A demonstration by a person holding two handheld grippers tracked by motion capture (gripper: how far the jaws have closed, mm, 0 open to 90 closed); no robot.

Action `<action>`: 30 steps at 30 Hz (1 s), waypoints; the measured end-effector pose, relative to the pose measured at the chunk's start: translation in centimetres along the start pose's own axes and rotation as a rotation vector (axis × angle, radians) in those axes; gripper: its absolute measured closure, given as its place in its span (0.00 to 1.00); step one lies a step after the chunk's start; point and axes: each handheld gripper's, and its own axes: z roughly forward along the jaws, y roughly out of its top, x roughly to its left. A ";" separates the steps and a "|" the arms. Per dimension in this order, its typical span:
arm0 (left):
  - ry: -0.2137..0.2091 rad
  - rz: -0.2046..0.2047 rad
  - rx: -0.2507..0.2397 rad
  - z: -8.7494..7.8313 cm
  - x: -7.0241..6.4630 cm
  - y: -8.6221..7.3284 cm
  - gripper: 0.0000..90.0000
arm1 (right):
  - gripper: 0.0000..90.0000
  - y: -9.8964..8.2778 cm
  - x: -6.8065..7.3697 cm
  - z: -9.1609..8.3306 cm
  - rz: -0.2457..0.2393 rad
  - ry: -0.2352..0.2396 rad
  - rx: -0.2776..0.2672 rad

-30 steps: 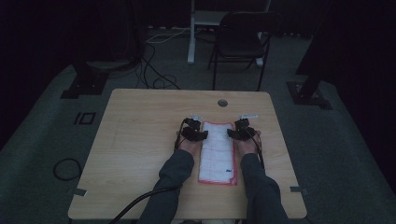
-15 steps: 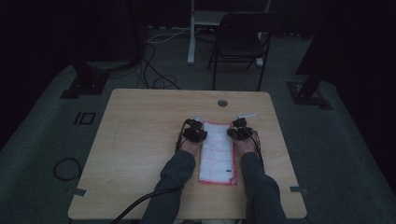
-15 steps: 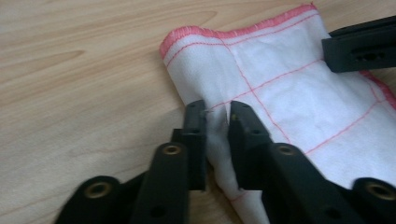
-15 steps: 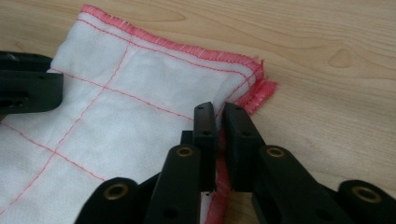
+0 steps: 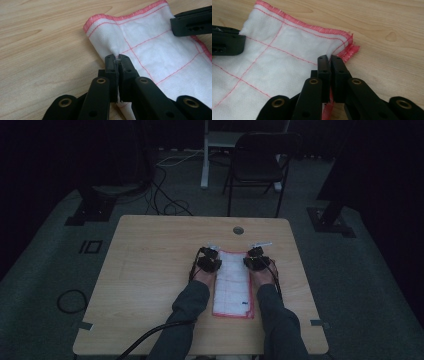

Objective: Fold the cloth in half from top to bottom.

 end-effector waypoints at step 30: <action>-0.035 0.075 -0.097 -4.2 -0.5 1.5 0.97 | 0.97 0.4 0.3 -4.1 0.014 0.047 -0.126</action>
